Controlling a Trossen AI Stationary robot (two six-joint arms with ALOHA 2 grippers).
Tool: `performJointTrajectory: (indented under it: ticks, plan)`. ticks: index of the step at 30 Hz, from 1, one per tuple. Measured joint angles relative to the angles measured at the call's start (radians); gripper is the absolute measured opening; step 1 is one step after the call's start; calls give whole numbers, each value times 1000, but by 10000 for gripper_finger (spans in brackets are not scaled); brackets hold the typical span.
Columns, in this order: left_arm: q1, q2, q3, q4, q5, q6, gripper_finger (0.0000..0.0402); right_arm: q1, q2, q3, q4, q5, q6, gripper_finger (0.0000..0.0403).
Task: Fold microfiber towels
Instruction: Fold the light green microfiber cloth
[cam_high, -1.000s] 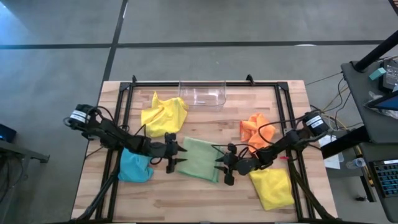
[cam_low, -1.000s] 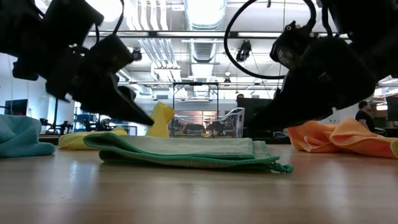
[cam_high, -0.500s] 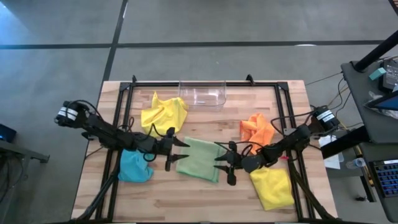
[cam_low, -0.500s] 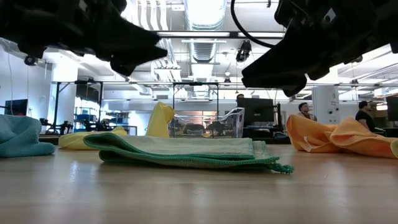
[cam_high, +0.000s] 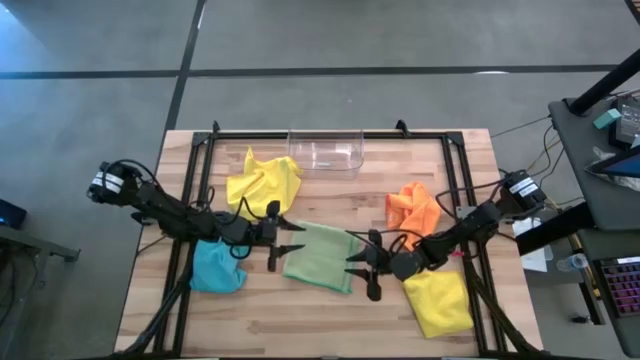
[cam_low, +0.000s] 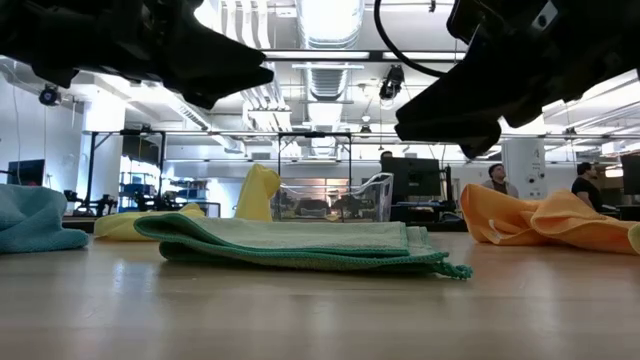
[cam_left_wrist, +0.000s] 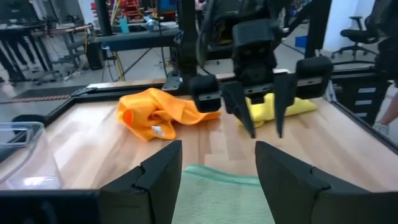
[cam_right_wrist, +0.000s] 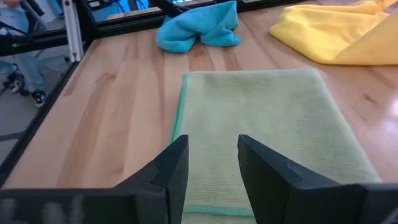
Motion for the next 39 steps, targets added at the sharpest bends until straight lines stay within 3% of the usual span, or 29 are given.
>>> performJointTrajectory:
  ticks: [17, 27, 34, 39]
  plan:
    - [70, -1, 0, -94, 39, -118, 187, 40, 33, -5, -47, 19, 56, 130]
    - [92, -1, 0, -243, 103, -208, 187, -43, 21, -4, -197, 12, 203, 130]
    - [158, -1, -2, -415, 116, -260, 187, -216, 15, -5, -265, -185, 226, 131]
    - [257, -1, 4, -420, 241, -258, 187, -287, -15, -5, -274, -229, 172, 154]
